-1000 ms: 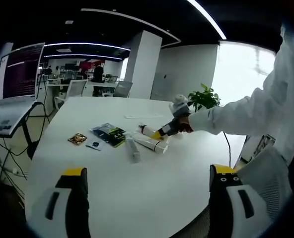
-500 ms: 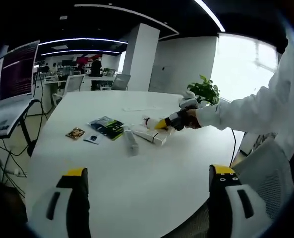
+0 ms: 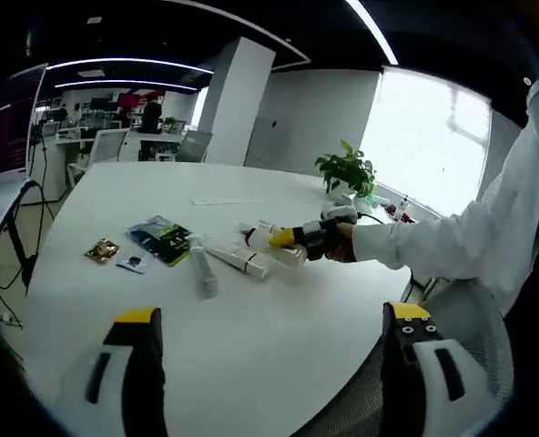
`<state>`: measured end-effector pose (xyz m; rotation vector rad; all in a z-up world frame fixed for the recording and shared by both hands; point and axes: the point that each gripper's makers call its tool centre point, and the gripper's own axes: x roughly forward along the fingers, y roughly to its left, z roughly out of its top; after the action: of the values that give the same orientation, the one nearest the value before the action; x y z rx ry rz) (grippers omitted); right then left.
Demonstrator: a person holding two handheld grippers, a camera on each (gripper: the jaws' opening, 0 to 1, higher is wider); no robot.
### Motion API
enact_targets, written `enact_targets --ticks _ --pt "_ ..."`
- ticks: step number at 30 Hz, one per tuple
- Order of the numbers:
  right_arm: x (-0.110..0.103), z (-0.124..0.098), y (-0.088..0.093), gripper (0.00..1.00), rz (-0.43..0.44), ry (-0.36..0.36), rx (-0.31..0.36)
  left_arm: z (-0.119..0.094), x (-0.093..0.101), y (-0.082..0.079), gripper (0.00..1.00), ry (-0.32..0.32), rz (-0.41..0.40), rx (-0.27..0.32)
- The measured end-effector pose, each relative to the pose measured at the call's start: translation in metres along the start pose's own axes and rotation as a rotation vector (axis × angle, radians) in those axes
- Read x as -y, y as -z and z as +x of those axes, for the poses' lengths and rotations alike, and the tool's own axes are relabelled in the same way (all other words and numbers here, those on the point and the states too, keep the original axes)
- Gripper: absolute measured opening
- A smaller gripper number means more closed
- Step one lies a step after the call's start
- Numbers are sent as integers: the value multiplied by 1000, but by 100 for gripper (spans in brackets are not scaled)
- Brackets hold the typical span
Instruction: Arrange the skincare products in the storage area until every visible bottle or jar stands upright without overlapping.
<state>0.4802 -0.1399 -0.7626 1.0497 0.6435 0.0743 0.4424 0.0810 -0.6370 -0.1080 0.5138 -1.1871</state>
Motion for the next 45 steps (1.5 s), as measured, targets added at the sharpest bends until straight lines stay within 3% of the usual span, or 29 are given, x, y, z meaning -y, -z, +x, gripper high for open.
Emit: enact_targets --ticks 3,8,11,16,24,29,33,37,41,45 --pt "-1 1 4 23 59 -21 -4 15 -3 -5 92 53 -76 -1" --pt "-3 -3 9 23 97 -55 0 42 -9 -5 89 76 -85 -38" --pt "-4 -5 15 23 128 -72 8 56 -10 -5 87 103 -173 -44" --pt "-6 -7 23 23 189 -106 13 84 -3 -2 79 153 -278 -70" --pt "-11 -14 37 23 191 -118 -20 135 23 1 75 220 -437 -102" --pt "-13 -19 46 23 221 -141 -32 161 20 8 75 195 -569 -109" --pt "-17 -23 52 23 224 -149 -43 174 15 18 77 164 -612 -131" --pt "-18 -25 55 23 238 -158 -40 180 28 30 81 178 -674 -187" --pt "-21 -28 59 23 240 -168 -55 194 21 25 80 140 -726 -130" --pt "-25 -33 60 23 231 -172 -53 202 24 28 82 140 -786 -134"
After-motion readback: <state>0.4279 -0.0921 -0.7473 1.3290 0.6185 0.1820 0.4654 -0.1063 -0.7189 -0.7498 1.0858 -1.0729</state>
